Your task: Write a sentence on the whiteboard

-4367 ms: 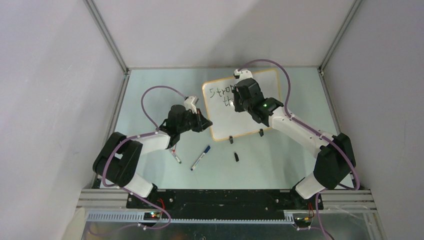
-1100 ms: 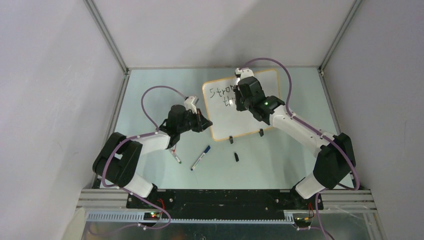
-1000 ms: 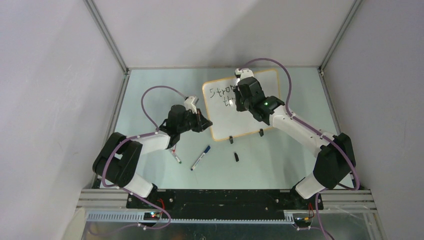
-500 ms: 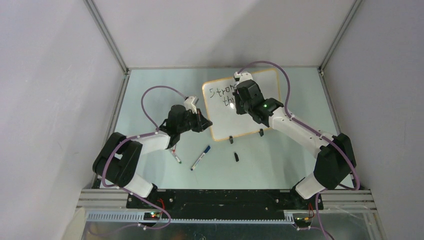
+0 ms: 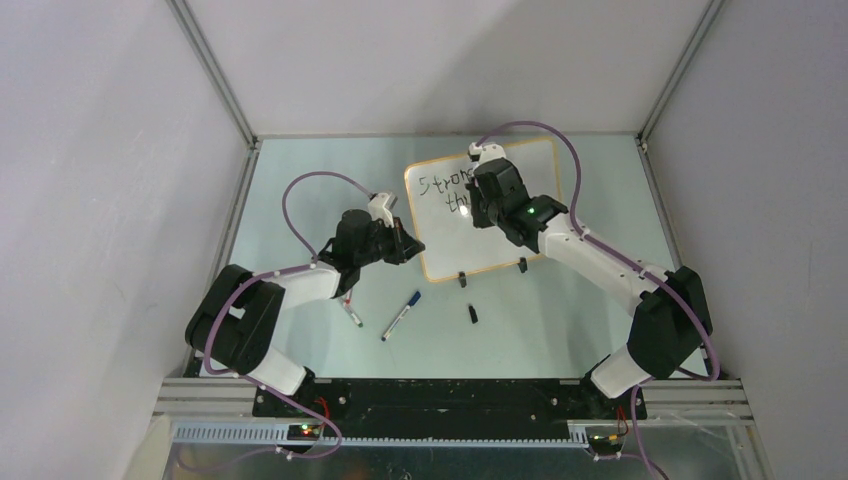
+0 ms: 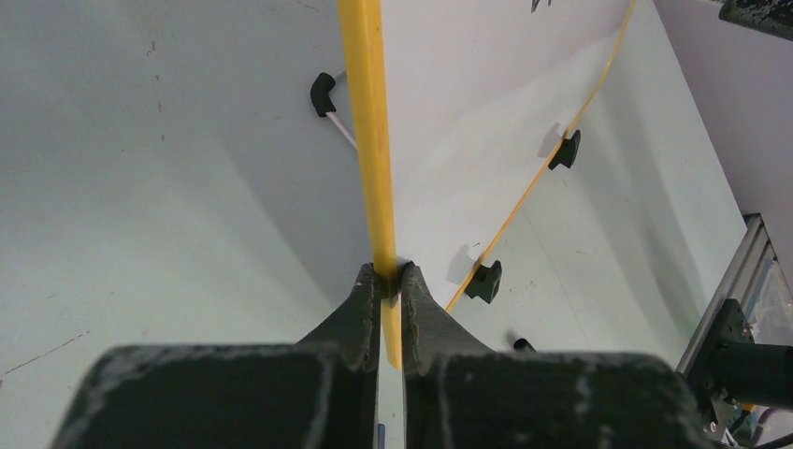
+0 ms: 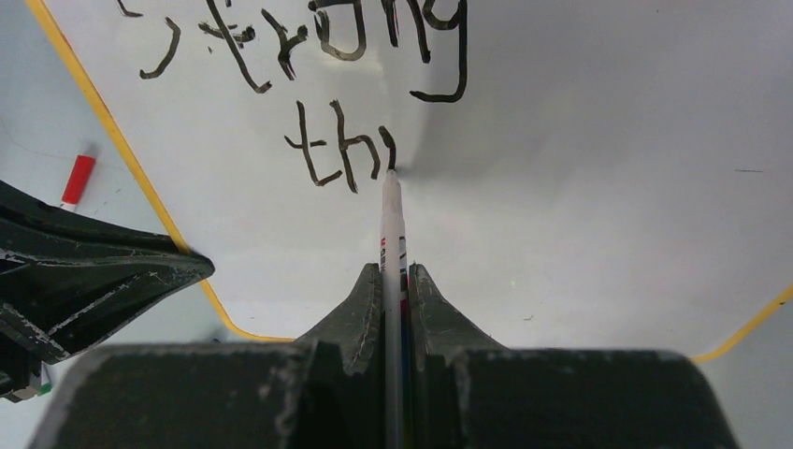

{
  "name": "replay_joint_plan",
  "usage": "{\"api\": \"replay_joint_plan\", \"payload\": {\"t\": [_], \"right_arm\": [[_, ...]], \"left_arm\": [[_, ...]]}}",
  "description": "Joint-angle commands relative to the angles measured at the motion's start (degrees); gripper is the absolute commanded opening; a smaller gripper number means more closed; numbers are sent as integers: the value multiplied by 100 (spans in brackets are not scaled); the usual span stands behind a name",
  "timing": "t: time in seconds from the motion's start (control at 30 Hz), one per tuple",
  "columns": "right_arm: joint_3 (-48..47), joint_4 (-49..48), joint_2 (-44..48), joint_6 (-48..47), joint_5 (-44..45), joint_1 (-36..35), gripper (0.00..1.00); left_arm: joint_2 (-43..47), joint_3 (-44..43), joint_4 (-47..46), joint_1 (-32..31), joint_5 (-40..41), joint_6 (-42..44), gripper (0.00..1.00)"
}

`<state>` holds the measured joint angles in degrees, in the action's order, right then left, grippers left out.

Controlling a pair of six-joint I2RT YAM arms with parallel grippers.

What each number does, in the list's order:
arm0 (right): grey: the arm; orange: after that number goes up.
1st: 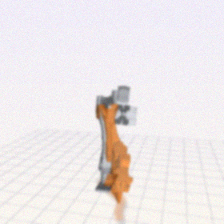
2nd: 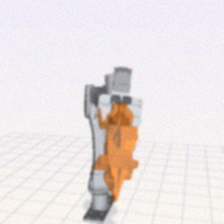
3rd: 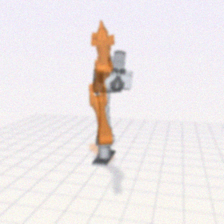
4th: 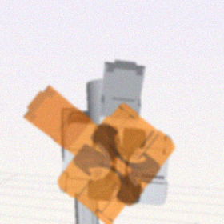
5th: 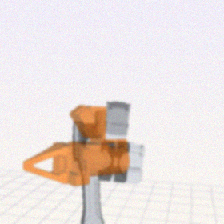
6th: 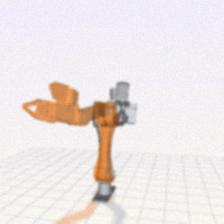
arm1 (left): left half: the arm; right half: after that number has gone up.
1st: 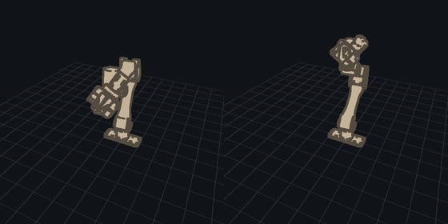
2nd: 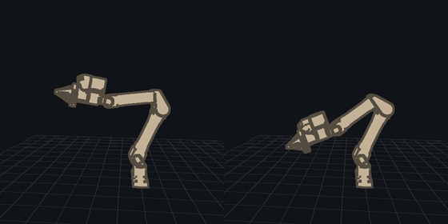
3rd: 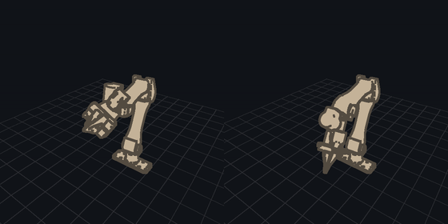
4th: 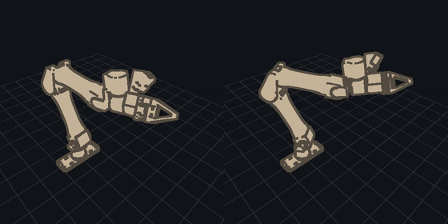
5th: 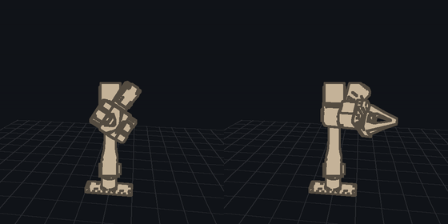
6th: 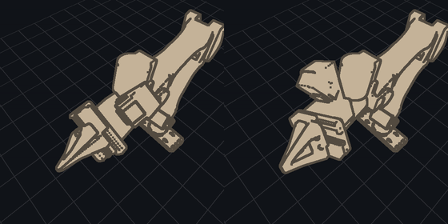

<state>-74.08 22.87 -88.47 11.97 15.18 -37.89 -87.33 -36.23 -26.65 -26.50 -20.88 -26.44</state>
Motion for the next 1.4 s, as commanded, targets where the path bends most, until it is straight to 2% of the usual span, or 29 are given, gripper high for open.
{"api": "replay_joint_plan", "payload": {"t": [0.0,0.87,1.1,1.37], "right_arm": [[-321,-173,-33,-37,74,72,0],[-483,-61,83,6,-69,209,0],[-62,-336,503,76,-270,296,0],[63,-277,563,99,-237,415,0]], "left_arm": [[91,-138,205,-105,142,306,0],[99,-140,228,-113,156,325,0],[127,-133,231,-110,163,332,0],[111,-138,228,-118,167,332,0]]}}
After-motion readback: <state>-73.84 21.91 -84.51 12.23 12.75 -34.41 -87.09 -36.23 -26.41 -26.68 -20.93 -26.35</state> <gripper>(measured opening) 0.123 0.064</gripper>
